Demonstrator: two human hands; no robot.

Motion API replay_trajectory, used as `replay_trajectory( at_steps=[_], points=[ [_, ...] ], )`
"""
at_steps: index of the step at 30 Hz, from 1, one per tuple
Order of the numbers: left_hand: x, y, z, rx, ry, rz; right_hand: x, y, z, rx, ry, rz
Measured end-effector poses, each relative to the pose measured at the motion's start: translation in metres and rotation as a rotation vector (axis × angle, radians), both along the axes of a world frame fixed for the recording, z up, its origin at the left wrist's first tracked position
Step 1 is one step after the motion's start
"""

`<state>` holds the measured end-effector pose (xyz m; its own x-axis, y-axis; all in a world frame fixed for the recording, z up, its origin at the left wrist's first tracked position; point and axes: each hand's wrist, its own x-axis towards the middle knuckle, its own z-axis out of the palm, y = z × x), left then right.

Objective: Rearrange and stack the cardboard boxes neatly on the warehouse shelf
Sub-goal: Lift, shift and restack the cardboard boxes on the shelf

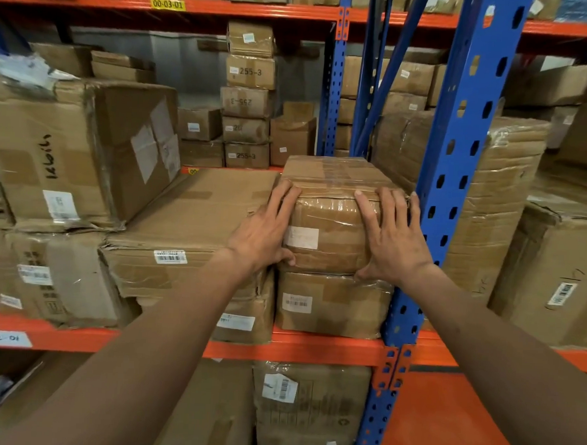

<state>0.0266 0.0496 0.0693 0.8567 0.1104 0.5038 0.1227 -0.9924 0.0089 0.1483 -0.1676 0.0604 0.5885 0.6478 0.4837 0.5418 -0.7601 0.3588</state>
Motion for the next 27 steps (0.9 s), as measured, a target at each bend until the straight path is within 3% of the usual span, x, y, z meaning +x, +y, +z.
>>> replay_trajectory(
  at_steps=[6,10,13,16,19,24,27],
  points=[
    [-0.007,-0.012,0.007,-0.01,0.053,0.063,-0.011,0.002,0.012,-0.024,0.061,-0.046],
    [-0.024,-0.007,0.013,-0.083,0.05,-0.044,-0.019,-0.001,0.029,-0.021,0.103,0.026],
    [-0.051,0.017,0.017,-0.011,-0.087,-0.041,-0.027,0.009,0.05,-0.05,0.045,0.101],
    [-0.082,0.049,0.031,0.065,-0.381,0.168,-0.04,0.046,0.081,-0.032,-0.009,0.159],
    [-0.118,0.087,0.05,-0.021,-0.598,0.361,-0.063,0.104,0.111,0.007,-0.048,0.271],
    [-0.169,0.163,0.066,-0.278,-0.619,0.599,-0.127,0.211,0.15,-0.004,-0.185,0.482],
    [-0.187,0.196,0.065,-0.527,-0.611,0.644,-0.168,0.271,0.171,-0.024,-0.231,0.58]
  ],
)
